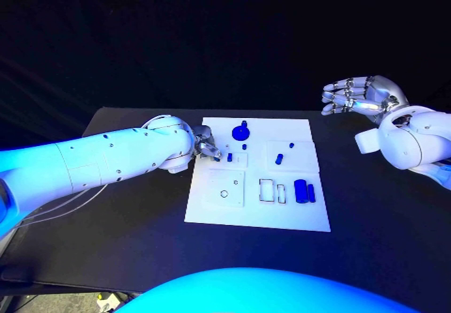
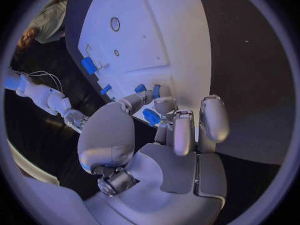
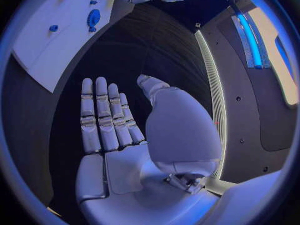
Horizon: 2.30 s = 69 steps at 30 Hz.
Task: Assemble the parts on the task board
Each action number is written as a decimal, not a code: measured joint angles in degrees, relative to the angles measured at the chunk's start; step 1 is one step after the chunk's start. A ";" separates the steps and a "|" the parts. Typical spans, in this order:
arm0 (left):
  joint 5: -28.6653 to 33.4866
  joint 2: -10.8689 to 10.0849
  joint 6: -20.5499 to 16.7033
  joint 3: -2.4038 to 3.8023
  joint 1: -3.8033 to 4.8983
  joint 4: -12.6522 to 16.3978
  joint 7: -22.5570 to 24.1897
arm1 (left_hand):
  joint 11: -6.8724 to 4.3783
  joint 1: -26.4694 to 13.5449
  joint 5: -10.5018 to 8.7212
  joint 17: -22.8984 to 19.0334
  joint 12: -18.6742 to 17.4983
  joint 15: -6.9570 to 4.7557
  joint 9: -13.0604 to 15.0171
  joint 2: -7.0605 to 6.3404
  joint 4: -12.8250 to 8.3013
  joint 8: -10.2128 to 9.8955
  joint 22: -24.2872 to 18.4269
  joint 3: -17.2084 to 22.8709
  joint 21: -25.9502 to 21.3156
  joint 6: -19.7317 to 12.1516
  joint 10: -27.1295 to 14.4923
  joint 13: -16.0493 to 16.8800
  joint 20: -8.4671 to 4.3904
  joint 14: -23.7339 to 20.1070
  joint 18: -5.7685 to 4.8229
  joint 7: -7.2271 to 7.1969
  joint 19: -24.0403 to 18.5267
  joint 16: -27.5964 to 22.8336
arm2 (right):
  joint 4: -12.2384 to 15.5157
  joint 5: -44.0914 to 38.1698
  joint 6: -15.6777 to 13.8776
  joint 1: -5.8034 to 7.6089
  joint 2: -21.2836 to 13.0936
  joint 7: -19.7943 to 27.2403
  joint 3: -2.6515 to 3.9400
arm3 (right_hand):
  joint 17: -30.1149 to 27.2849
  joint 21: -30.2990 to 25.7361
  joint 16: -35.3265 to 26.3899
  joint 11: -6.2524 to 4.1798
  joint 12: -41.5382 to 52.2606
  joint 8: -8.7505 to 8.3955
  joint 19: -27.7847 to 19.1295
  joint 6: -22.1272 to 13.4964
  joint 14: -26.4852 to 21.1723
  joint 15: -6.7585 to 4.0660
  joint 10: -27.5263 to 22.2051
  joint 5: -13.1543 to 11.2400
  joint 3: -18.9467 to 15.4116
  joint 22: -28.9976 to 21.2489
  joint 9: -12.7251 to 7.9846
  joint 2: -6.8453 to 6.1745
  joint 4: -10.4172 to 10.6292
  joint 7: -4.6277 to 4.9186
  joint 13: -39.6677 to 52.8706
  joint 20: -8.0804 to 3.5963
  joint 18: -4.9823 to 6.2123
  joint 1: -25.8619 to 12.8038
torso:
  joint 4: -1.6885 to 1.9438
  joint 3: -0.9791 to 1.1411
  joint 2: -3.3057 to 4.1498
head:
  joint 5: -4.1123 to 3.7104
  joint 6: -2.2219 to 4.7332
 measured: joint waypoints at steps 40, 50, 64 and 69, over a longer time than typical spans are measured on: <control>-0.66 0.44 -0.70 -0.17 -0.23 -1.06 -0.76 | -0.07 0.27 0.00 0.00 -0.01 -0.30 0.06 0.18 9.42 3.22 0.02 -12.89 0.41 6.18 1.20 0.00 -0.33 0.29 0.00 -2.14 0.29 0.00 | 0.01 0.00 -0.01 -0.09 0.01 0.14 0.00 | -0.03 0.00 -0.28 0.00 0.00 0.00 0.00 0.01 0.00 0.00 0.00 0.00 0.00 -0.27 0.00 0.00 0.00 0.00 -0.24 0.00 0.00 0.00 | 0.03 -0.03 0.03 | -0.37 0.00; -0.85 0.32 -1.94 -0.17 -0.25 -1.34 -0.80 | -0.08 1.47 -0.56 0.00 -0.06 -0.31 0.03 -1.02 11.93 3.23 0.02 -15.41 0.41 6.17 1.18 -0.01 -0.42 0.29 0.00 -2.14 0.41 0.00 | 0.04 0.00 -0.02 -0.11 -0.01 0.18 0.00 | -0.04 0.00 -0.65 0.00 0.00 0.00 0.00 0.08 0.00 0.00 0.00 0.00 0.00 -0.28 0.00 0.00 0.00 -0.08 -0.29 0.00 0.00 0.00 | 0.02 -0.02 0.03 | -0.38 0.00; 8.91 -0.87 -3.51 0.65 -0.26 -1.21 2.69 | -0.10 3.01 -1.39 0.00 -1.45 -0.30 -0.07 -2.55 15.01 3.22 -0.09 -18.49 -0.49 5.68 1.09 -1.92 -0.42 0.30 0.01 -1.75 0.38 0.00 | 0.04 0.00 -0.02 -0.15 -0.04 0.21 0.00 | -0.04 0.00 -0.66 0.00 0.00 0.00 0.00 0.08 0.00 0.00 0.00 0.00 0.00 -0.28 0.00 0.00 0.00 -0.07 -0.32 0.00 0.00 0.00 | 0.01 -0.03 0.03 | -0.47 0.00; 12.81 -1.32 -4.25 1.29 -0.26 -1.17 4.42 | -0.17 3.49 -1.39 0.01 -3.22 -0.28 -0.10 -3.03 16.24 3.22 -1.40 -19.77 -1.90 4.26 -1.06 -4.15 -0.01 0.30 0.01 -1.52 -0.07 -0.01 | 0.04 0.01 -0.03 -0.16 -0.06 0.22 0.00 | -0.04 0.00 -0.65 0.00 0.00 0.00 0.00 0.08 0.00 0.00 0.00 0.00 0.00 -0.28 0.00 0.00 0.00 -0.08 -0.32 0.00 0.00 0.00 | 0.02 -0.03 0.02 | -0.53 0.00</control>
